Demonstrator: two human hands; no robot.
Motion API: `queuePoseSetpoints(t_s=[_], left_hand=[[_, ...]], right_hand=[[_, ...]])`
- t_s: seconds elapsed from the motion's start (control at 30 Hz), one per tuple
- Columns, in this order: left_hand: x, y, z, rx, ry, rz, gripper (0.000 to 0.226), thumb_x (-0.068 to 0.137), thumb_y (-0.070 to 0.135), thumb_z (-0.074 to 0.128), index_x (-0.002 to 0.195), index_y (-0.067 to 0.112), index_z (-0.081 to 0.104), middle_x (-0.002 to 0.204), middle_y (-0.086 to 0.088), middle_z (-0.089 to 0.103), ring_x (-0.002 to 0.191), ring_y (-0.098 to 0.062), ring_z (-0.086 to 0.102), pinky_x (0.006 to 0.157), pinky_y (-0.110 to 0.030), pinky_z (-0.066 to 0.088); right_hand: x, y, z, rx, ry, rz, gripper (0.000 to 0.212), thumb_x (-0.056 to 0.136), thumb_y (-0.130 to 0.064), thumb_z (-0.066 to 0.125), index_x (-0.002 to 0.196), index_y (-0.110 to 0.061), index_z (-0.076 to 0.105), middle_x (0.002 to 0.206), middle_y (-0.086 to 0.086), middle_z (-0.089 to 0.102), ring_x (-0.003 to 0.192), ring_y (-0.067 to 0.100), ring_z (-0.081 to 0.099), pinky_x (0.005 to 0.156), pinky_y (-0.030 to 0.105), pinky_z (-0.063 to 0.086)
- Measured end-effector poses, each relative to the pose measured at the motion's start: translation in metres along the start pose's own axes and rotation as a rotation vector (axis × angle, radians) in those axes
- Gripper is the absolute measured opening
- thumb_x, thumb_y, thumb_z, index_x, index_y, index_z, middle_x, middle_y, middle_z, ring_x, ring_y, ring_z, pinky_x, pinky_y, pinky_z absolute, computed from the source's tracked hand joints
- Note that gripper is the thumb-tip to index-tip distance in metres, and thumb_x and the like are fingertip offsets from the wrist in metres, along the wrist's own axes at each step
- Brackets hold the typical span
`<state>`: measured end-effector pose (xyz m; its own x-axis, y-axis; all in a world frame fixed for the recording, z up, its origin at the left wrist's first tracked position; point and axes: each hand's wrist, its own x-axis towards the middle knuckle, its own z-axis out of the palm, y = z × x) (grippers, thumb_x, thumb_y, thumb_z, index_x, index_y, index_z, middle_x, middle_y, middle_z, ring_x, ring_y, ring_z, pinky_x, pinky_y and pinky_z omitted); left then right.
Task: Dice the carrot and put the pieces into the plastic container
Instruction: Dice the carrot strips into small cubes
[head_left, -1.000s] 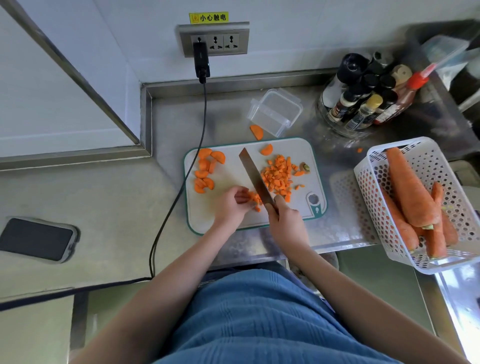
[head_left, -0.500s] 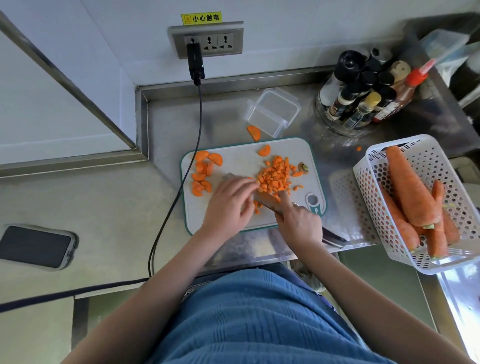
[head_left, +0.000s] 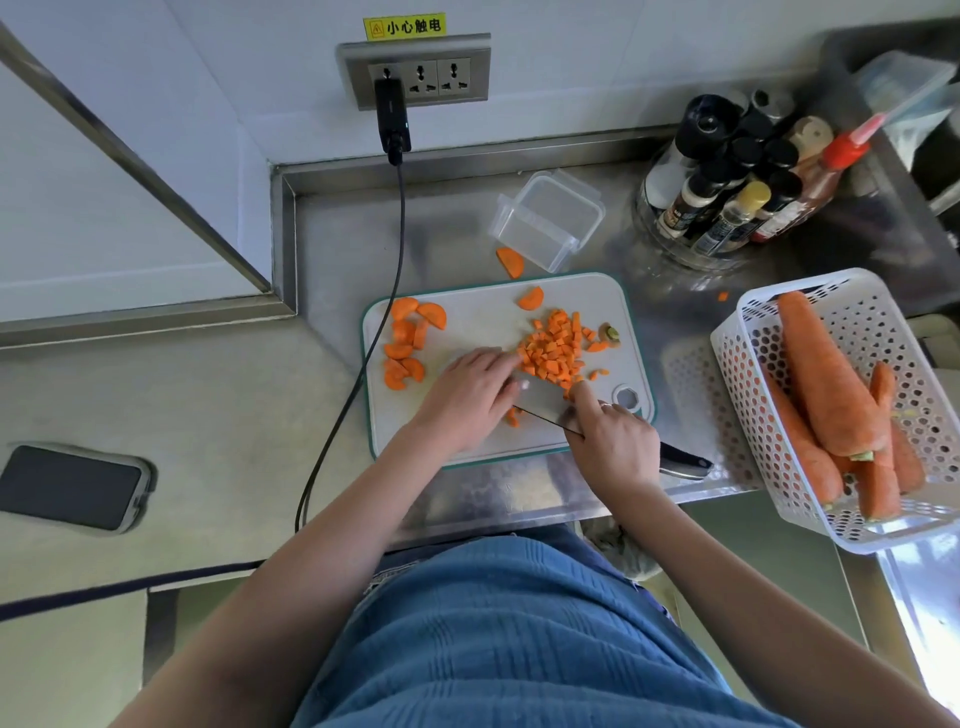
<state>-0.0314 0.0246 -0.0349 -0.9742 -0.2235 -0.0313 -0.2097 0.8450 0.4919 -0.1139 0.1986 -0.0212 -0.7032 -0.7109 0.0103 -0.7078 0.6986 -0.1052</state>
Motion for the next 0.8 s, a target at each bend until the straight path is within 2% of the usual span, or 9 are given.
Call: queuePoseSetpoints(t_s=[0.1, 0.17, 0.23, 0.33, 0.43, 0.57, 0.8], left_hand=[[-0.009, -0.009, -0.008, -0.081, 0.261, -0.048, 0.039, 0.097, 0.023, 0.033, 0.121, 0.001, 0.055, 0.121, -0.016, 0.058, 0.117, -0.029, 0.051, 0.099, -0.039, 0.041], [-0.021, -0.016, -0.007, -0.150, 0.447, -0.172, 0.035, 0.096, 0.016, 0.036, 0.120, -0.002, 0.054, 0.121, -0.017, 0.056, 0.114, -0.028, 0.050, 0.096, -0.034, 0.040], [-0.035, -0.021, -0.005, -0.175, 0.543, -0.299, 0.033, 0.094, 0.012, 0.037, 0.120, -0.002, 0.053, 0.116, -0.017, 0.055, 0.107, -0.029, 0.049, 0.090, -0.034, 0.041], [-0.053, -0.024, 0.002, -0.155, 0.519, -0.346, 0.031, 0.092, 0.013, 0.036, 0.111, -0.001, 0.056, 0.105, -0.015, 0.057, 0.097, -0.030, 0.051, 0.080, -0.034, 0.042], [-0.063, -0.024, 0.008, -0.110, 0.445, -0.315, 0.020, 0.090, 0.005, 0.043, 0.104, 0.001, 0.057, 0.099, -0.013, 0.059, 0.091, -0.027, 0.052, 0.075, -0.035, 0.044], [-0.068, -0.026, 0.015, -0.122, 0.348, -0.314, 0.015, 0.086, -0.006, 0.053, 0.099, 0.001, 0.059, 0.094, -0.013, 0.060, 0.085, -0.030, 0.057, 0.067, -0.038, 0.047], [-0.048, -0.025, 0.011, -0.123, 0.309, -0.272, 0.015, 0.085, -0.006, 0.054, 0.097, 0.001, 0.060, 0.097, -0.013, 0.060, 0.084, -0.028, 0.058, 0.066, -0.030, 0.043]], right_hand=[[0.000, 0.005, -0.003, 0.051, -0.116, 0.029, 0.020, 0.085, -0.021, 0.066, 0.098, -0.015, 0.053, 0.056, 0.003, 0.057, 0.047, 0.030, 0.055, 0.044, 0.024, 0.030], [-0.001, 0.002, -0.006, 0.238, -0.206, 0.030, 0.017, 0.094, -0.033, 0.057, 0.098, -0.016, 0.056, 0.055, 0.000, 0.052, 0.051, 0.030, 0.054, 0.047, 0.028, 0.033], [-0.003, -0.008, -0.008, 0.508, -0.289, 0.075, 0.018, 0.095, -0.035, 0.056, 0.093, -0.017, 0.057, 0.054, 0.001, 0.052, 0.052, 0.027, 0.050, 0.049, 0.032, 0.037], [-0.007, -0.019, 0.001, 0.700, -0.419, 0.136, 0.021, 0.096, -0.031, 0.055, 0.090, -0.012, 0.057, 0.067, 0.013, 0.060, 0.063, 0.030, 0.056, 0.056, 0.033, 0.042], [-0.010, -0.019, 0.011, 0.651, -0.468, 0.132, 0.023, 0.096, -0.032, 0.053, 0.087, -0.011, 0.057, 0.071, 0.013, 0.062, 0.067, 0.030, 0.056, 0.057, 0.032, 0.039], [0.000, -0.007, 0.013, 0.621, -0.435, 0.181, 0.021, 0.096, -0.031, 0.053, 0.100, -0.015, 0.065, 0.085, 0.010, 0.067, 0.078, 0.029, 0.059, 0.068, 0.037, 0.046], [0.013, 0.020, 0.007, 0.537, -0.401, 0.266, 0.021, 0.097, -0.040, 0.048, 0.104, -0.025, 0.061, 0.075, 0.008, 0.062, 0.069, 0.029, 0.058, 0.057, 0.032, 0.044]])
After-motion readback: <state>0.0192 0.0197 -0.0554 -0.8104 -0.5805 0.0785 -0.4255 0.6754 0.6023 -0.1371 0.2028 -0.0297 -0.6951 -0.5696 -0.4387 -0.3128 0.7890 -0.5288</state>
